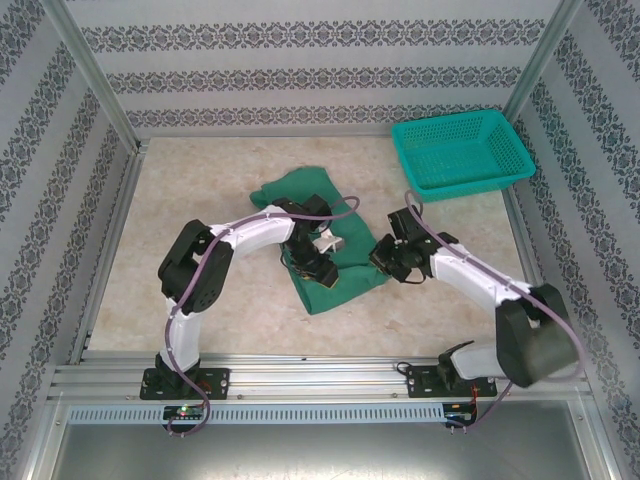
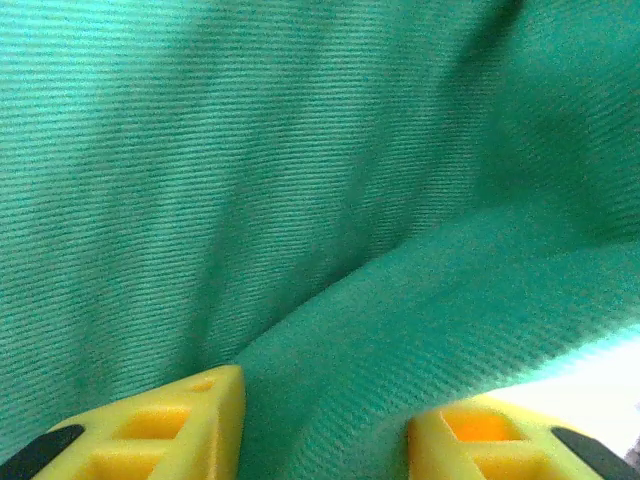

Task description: Roll up the long pants

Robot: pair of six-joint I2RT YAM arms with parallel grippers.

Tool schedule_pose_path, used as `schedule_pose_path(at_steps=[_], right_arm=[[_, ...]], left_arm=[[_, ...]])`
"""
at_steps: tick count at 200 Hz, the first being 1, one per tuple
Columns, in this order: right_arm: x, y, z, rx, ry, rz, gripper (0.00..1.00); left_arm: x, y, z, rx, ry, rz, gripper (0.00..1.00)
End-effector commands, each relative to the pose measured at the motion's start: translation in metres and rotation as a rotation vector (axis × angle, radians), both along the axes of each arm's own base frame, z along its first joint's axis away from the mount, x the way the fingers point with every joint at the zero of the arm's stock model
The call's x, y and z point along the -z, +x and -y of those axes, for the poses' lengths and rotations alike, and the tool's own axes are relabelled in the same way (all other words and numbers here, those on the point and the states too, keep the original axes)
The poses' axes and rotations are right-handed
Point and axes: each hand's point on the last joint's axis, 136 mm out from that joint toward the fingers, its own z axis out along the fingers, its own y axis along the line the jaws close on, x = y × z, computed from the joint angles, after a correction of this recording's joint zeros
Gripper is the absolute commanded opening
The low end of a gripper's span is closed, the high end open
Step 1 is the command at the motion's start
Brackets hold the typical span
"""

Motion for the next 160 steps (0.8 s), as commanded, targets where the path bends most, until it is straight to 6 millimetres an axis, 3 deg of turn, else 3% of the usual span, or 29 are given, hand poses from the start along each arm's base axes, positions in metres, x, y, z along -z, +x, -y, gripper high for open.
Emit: schedule_pose_path(at_steps=[1,15,45,61,72,89,112,143,160], right_arm=[[-0.011,0.032,-0.017,-0.066,0.04,0.059,0.0],[-0.007,0.045,-0.023,-0.093,0.032,0.05,0.0],[0.01,0.059,-0.03,-0.12,0.023,0.002,0.0],[0.019,0.06,-0.032,-0.122,0.033,-0.023,0.0],[0.023,0.059,-0.033,-0.125,0.037,-0.035,0.0],[0.028,0.056,-0.034,-0.124,0.046,-0.049,0.0],[0.031,0.053,-0.037,-0.133,0.067,-0.057,0.0],[0.034,0.048,-0.037,-0.136,0.081,-0.054,0.0],[0.035,0.047,-0.038,-0.14,0.092,-0.049,0.0]], left_arm=[[-0.004,0.021,-0.027,-0.006,0.148,0.167,0.41],[-0.018,0.033,-0.041,-0.04,0.198,0.303,0.43],[-0.065,0.045,-0.068,-0.112,0.255,0.561,0.57],[-0.091,0.041,-0.065,-0.089,0.237,0.711,0.66],[-0.097,0.032,-0.053,-0.035,0.202,0.757,0.66],[-0.09,0.014,-0.029,0.088,0.175,0.801,0.67],[-0.063,0.005,-0.006,0.267,0.271,0.898,0.68],[-0.026,0.012,0.004,0.391,0.394,0.916,0.69],[-0.014,0.013,0.005,0.434,0.417,0.913,0.77]])
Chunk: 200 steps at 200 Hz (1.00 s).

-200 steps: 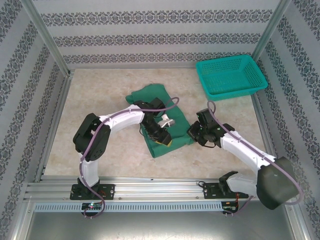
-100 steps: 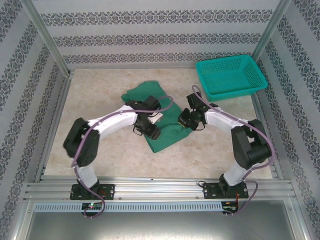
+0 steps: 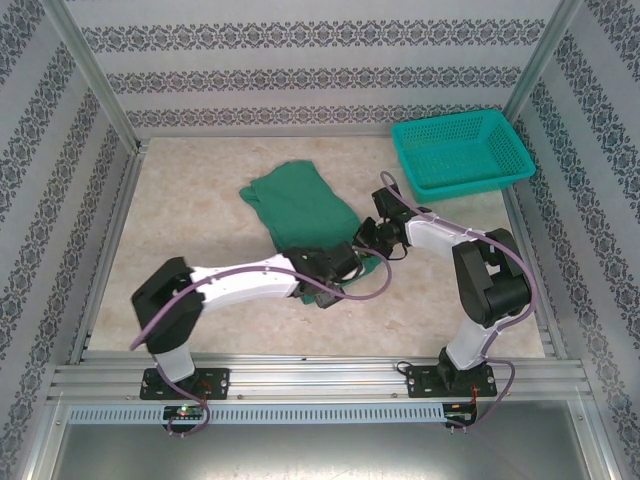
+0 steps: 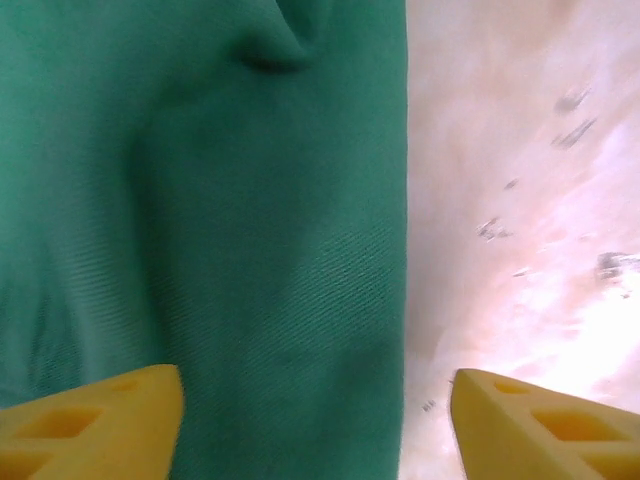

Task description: Roll up the long pants

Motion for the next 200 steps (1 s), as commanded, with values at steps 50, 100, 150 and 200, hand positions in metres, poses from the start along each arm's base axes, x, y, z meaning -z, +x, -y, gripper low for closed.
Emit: schedule_pose_path(at_steps=[50,100,150,200], right_arm=[[0.005,-0.005,-0.006,-0.039,0.053,-0.003,0.0],[0.002,-0.006,-0.007,-0.04,0.066,0.012,0.0],[-0.001,-0.008,-0.008,-0.048,0.081,0.026,0.0],[-0.042,0.027,0.01,-0.081,0.057,0.182,0.51]], left_arm=[[0.029,0.021,-0.007,0.044,0.112,0.026,0.8],[0.075,0.011,-0.006,0.007,0.048,-0.266,0.9],[0.105,-0.006,-0.006,-0.003,0.079,-0.376,0.06],[0.054,-0.05,0.009,0.017,-0.074,-0.479,0.0]])
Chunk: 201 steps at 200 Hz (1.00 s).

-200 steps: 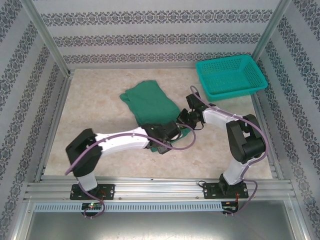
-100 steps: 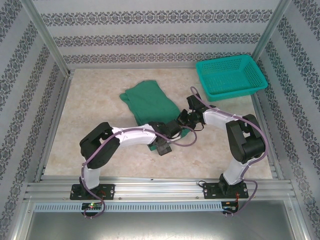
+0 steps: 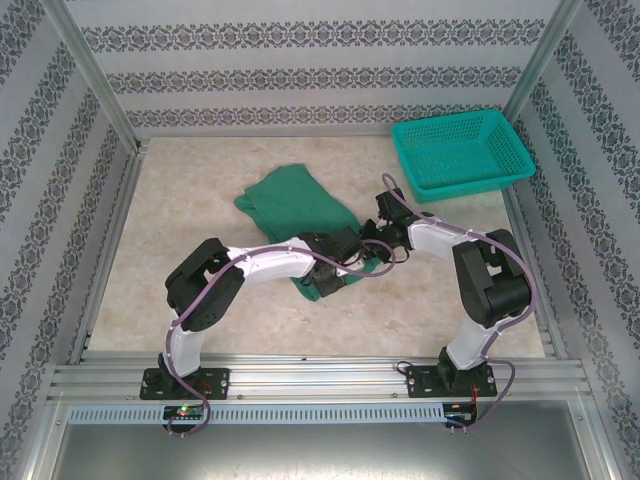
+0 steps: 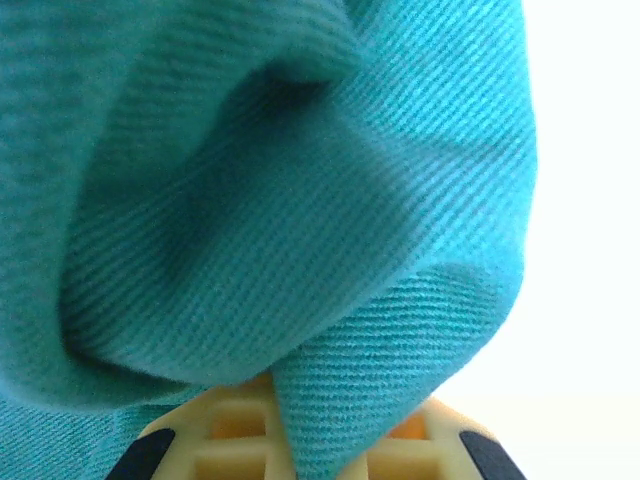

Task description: Roll up the long pants

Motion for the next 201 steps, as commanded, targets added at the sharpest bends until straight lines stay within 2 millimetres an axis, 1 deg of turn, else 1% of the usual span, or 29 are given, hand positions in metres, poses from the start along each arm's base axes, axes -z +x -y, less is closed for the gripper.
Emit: schedule_pose_path(at_steps=[1,3,5,8,16,18,20,22,38,45,60,70,85,97,105,120,134,153,171,201], right_arm=[[-0.043,0.028,0.011,-0.035,-0.016,0.159,0.52],[-0.046,0.03,0.014,-0.037,-0.03,0.17,0.57],[-0.052,0.032,0.016,-0.039,-0.039,0.183,0.6],[-0.056,0.034,0.02,-0.041,-0.061,0.198,0.61],[-0.075,0.041,0.027,-0.053,-0.104,0.248,0.65],[-0.08,0.043,0.028,-0.054,-0.114,0.26,0.73],[-0.084,0.043,0.03,-0.055,-0.127,0.268,0.78],[-0.088,0.044,0.032,-0.054,-0.135,0.275,0.8],[-0.111,0.044,0.041,-0.065,-0.191,0.314,0.83],[-0.118,0.042,0.043,-0.07,-0.196,0.322,0.83],[-0.129,0.033,0.046,-0.073,-0.201,0.327,0.83],[-0.13,0.024,0.046,-0.079,-0.201,0.321,0.83],[-0.128,0.008,0.052,-0.078,-0.223,0.292,0.83],[-0.127,-0.005,0.058,-0.07,-0.235,0.276,0.83],[-0.13,-0.012,0.06,-0.069,-0.229,0.288,0.83],[-0.132,-0.025,0.062,-0.066,-0.221,0.29,0.83],[-0.134,-0.035,0.061,-0.066,-0.193,0.291,0.83],[-0.133,-0.045,0.058,-0.071,-0.159,0.275,0.83],[-0.129,-0.054,0.05,-0.081,-0.106,0.248,0.83],[-0.117,-0.071,0.033,-0.103,-0.018,0.171,0.84]], left_arm=[[0.009,-0.07,0.001,0.022,-0.062,-0.28,0.0],[0.007,-0.072,0.002,0.023,-0.072,-0.289,0.0],[0.004,-0.074,0.003,0.021,-0.085,-0.298,0.0],[0.0,-0.077,0.003,0.02,-0.096,-0.311,0.0],[-0.011,-0.084,0.007,0.009,-0.142,-0.345,0.0],[-0.014,-0.085,0.008,0.005,-0.156,-0.354,0.0],[-0.016,-0.088,0.009,0.003,-0.172,-0.369,0.0],[-0.019,-0.089,0.01,0.0,-0.185,-0.38,0.0],[-0.037,-0.094,0.013,-0.037,-0.287,-0.433,0.0],[-0.045,-0.094,0.013,-0.056,-0.329,-0.464,0.0],[-0.061,-0.086,0.013,-0.121,-0.434,-0.509,0.0],[-0.075,-0.082,0.017,-0.15,-0.532,-0.575,0.0],[-0.091,-0.074,0.02,-0.205,-0.654,-0.669,0.0],[-0.097,-0.065,0.02,-0.26,-0.709,-0.721,0.0],[-0.101,-0.062,0.02,-0.282,-0.745,-0.765,0.0],[-0.102,-0.051,0.019,-0.351,-0.807,-0.829,0.0],[-0.103,-0.047,0.018,-0.392,-0.852,-0.901,0.0],[-0.101,-0.043,0.013,-0.445,-0.882,-0.967,0.0],[-0.1,-0.045,0.009,-0.472,-0.874,-0.98,0.0],[-0.102,-0.049,0.0,-0.478,-0.827,-0.93,0.0]])
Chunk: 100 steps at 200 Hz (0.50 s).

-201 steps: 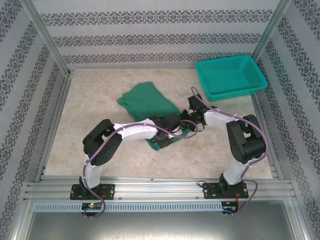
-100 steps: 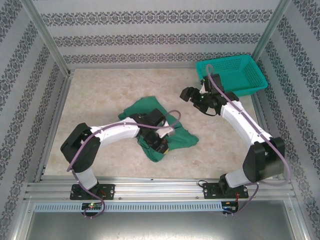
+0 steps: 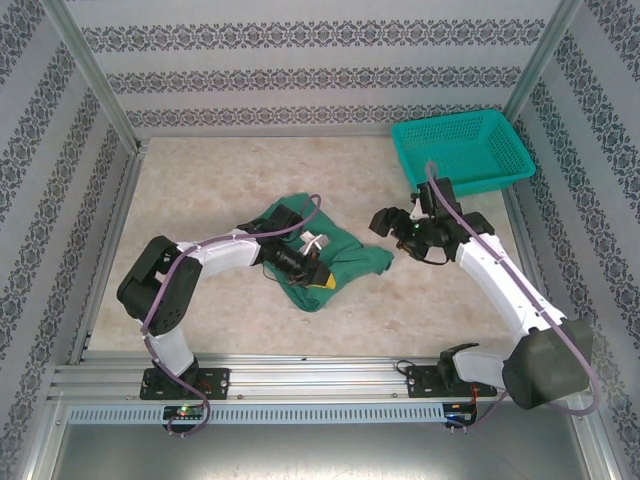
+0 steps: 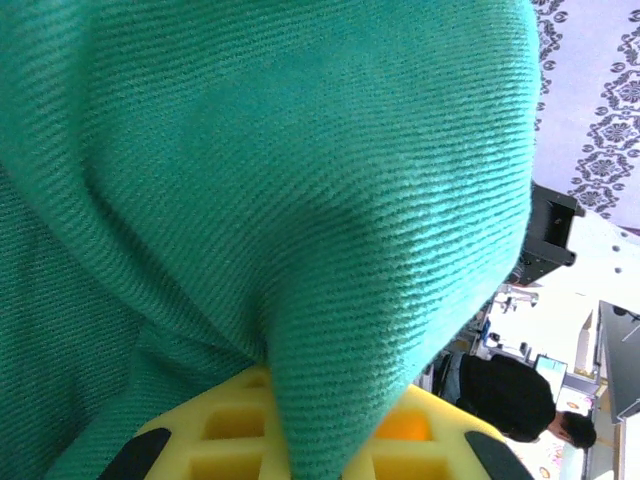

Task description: Roll up the long pants

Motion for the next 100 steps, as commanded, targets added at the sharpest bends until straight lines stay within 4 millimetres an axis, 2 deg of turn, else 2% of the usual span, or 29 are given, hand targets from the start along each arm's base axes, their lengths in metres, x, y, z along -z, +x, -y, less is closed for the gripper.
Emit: schedule_pose_path(at_steps=[1,14,50,83,93,100], right_arm=[[0.01,-0.021,-0.019,-0.035,0.086,-0.088,0.84],[0.017,-0.028,-0.025,-0.04,0.114,-0.113,0.84],[0.055,-0.041,-0.036,-0.028,0.14,-0.219,0.84],[0.076,-0.033,-0.04,-0.027,0.099,-0.24,0.84],[0.079,-0.028,-0.04,-0.029,0.082,-0.244,0.81],[0.08,-0.025,-0.042,-0.035,0.078,-0.246,0.73]], left_arm=[[-0.022,-0.005,-0.002,0.012,-0.035,0.0,0.0],[-0.024,-0.007,-0.004,0.012,-0.032,0.013,0.0],[-0.018,-0.012,-0.01,0.001,-0.02,0.025,0.0],[-0.006,-0.021,-0.014,0.004,-0.024,0.009,0.0],[0.0,-0.025,-0.017,0.008,-0.019,0.0,0.0],[0.004,-0.028,-0.018,0.011,-0.021,-0.011,0.0]])
